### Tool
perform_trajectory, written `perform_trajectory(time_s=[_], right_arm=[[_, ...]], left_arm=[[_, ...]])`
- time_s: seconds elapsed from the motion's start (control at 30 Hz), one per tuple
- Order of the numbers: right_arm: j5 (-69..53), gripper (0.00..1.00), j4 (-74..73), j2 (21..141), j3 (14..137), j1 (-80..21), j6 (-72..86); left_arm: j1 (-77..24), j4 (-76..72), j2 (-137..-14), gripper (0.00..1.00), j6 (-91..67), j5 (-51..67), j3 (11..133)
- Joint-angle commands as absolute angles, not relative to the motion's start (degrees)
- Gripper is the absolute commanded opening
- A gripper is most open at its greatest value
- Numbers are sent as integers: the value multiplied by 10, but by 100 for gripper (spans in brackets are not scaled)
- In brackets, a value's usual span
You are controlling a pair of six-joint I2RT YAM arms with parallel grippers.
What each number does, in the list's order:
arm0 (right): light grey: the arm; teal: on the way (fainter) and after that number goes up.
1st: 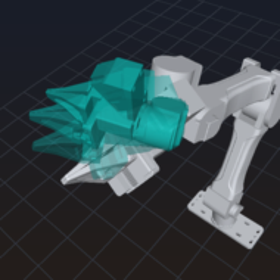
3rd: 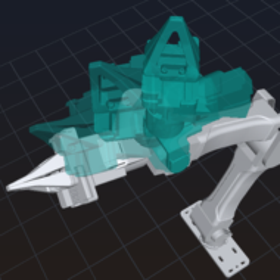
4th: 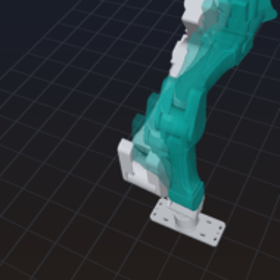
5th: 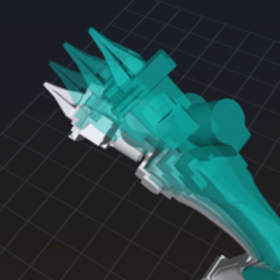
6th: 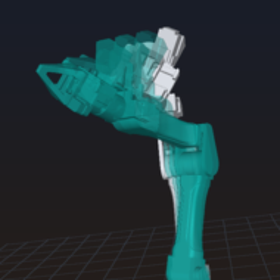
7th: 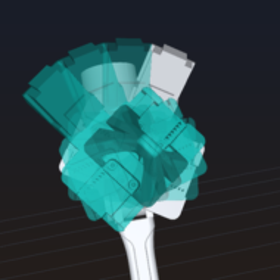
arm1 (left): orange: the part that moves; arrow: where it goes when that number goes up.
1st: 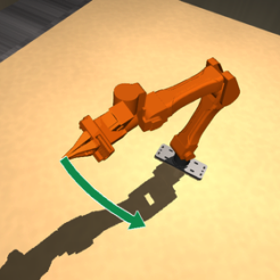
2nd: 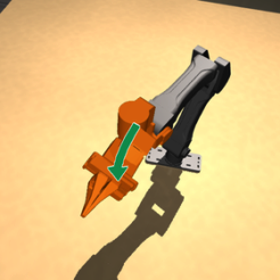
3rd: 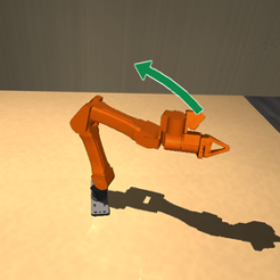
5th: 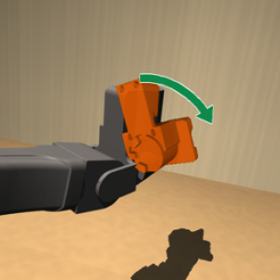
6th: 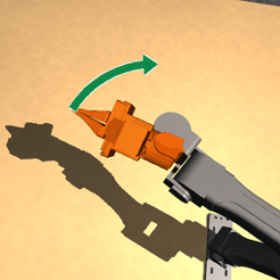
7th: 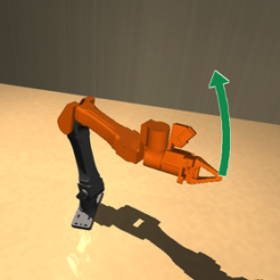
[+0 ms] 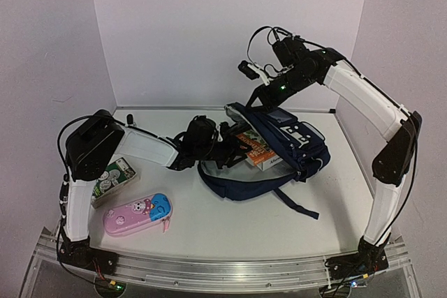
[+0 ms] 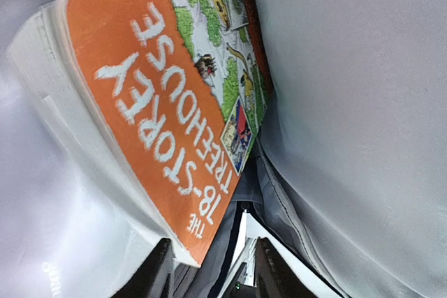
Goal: Pack the student bag
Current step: Place the book in the student bag.
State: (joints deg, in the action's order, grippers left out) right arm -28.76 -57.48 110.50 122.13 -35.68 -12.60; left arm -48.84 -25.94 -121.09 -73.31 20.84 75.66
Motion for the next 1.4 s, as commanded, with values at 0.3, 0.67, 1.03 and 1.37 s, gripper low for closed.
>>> perform_trajectory(time_s=[0.3,0.67,1.03,1.37], right_arm=[[-330,0,-536,1085,1214,-359,-135],[-305,0,-532,1092,1184,-350,-156],[-322,0,-492,1111,1110,-304,-133],[-305,0,-432,1136,1019,-303,-112]], left_arm=[[-488,-249,-1336,33,-717,234,948],[-477,-137,-1251,64,-617,205,911],[-472,28,-1025,100,-570,37,698],[-411,226,-804,100,-687,-168,526]])
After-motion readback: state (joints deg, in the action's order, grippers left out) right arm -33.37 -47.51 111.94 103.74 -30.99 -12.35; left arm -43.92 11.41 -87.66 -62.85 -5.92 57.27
